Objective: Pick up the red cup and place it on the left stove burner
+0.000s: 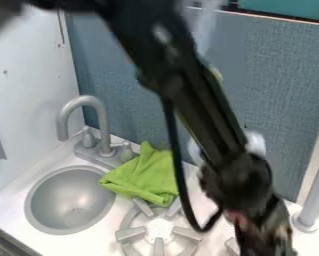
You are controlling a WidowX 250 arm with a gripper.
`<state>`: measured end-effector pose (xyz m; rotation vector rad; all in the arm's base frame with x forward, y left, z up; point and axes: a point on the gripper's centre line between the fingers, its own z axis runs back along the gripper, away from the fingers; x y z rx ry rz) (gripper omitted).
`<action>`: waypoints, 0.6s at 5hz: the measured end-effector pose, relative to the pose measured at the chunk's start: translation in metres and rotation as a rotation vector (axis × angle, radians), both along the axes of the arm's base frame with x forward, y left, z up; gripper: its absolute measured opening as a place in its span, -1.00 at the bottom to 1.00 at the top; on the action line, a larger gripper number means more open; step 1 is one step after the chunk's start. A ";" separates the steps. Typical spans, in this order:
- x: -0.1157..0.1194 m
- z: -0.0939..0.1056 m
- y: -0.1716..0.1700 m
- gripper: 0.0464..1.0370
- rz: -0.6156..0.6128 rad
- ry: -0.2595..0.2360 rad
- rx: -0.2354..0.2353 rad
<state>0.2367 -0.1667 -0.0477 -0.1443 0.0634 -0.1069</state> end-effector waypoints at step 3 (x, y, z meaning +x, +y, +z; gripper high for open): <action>0.036 0.094 0.128 -0.91 0.405 -0.223 0.044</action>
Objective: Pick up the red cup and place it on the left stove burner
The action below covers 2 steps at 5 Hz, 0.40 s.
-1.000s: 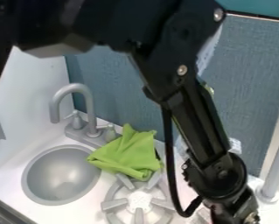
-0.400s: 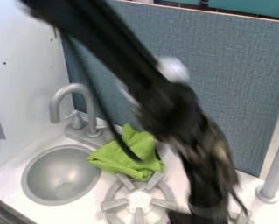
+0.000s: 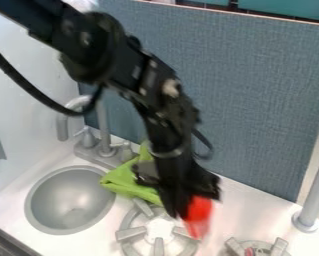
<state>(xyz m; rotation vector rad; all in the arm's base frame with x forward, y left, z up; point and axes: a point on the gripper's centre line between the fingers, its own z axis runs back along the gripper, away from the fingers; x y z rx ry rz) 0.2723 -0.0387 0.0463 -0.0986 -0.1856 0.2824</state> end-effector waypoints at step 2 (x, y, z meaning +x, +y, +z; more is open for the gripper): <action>0.027 -0.048 0.047 -0.91 0.390 0.106 0.047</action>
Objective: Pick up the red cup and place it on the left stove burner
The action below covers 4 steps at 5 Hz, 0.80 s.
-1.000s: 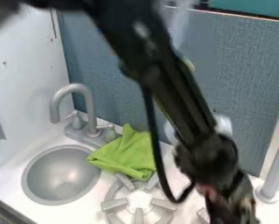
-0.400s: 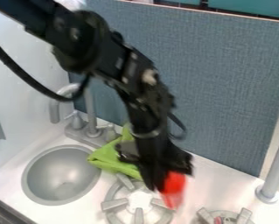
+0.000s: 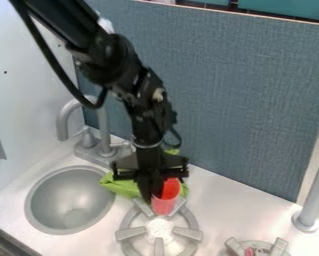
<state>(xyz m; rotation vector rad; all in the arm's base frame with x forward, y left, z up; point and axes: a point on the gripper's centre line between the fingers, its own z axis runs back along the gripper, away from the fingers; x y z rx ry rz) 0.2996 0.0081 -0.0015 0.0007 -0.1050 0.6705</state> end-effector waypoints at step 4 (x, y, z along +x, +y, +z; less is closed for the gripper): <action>0.038 -0.058 0.000 -0.91 0.169 0.094 -0.009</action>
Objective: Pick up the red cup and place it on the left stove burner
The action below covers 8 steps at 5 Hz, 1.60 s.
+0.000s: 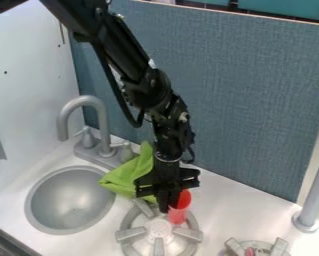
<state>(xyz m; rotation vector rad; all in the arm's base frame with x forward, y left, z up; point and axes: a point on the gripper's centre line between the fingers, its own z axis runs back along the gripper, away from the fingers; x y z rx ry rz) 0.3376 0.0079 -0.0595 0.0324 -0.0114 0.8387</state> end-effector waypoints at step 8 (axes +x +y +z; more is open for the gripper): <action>-0.031 -0.008 0.000 -0.48 -0.137 0.137 0.003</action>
